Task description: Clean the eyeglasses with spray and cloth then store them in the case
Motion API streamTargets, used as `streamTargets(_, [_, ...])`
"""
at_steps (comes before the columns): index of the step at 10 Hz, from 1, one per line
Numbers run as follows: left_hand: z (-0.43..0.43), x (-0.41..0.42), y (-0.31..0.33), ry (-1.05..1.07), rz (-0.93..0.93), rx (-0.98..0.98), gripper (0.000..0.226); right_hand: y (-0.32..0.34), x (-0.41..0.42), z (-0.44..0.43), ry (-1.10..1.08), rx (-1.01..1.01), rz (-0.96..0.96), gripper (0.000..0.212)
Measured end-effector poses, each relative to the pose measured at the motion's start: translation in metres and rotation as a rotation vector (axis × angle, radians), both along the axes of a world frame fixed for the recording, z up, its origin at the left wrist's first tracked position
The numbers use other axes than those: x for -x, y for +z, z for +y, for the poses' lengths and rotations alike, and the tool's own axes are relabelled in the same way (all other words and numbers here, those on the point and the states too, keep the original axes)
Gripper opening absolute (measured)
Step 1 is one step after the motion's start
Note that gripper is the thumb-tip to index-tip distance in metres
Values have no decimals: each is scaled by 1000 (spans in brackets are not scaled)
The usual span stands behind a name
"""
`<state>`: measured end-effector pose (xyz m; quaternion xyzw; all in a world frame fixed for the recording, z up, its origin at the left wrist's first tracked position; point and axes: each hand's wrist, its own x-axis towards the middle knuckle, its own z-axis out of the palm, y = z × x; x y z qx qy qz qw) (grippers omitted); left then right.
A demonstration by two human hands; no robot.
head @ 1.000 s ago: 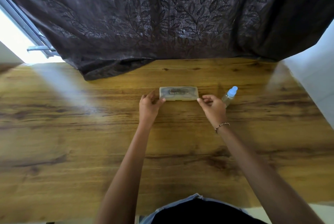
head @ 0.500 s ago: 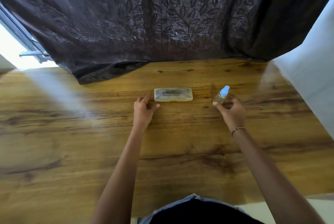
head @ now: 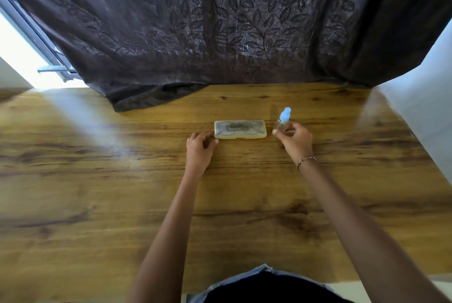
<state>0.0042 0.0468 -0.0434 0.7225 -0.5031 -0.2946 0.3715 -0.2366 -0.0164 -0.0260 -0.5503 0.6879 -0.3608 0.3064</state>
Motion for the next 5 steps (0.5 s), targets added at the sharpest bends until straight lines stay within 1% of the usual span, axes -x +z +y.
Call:
streamTargets(2, [1, -1, -3, 0, -7, 10, 35, -1, 2, 0, 26, -10, 20, 46])
streamTargets(4, [0, -4, 0, 22, 17, 22, 35, 8, 6, 8, 34, 19, -16, 68])
streamTargets(5, [-3, -3, 3, 138, 100, 127, 49, 15, 3, 13, -9, 213, 56, 69])
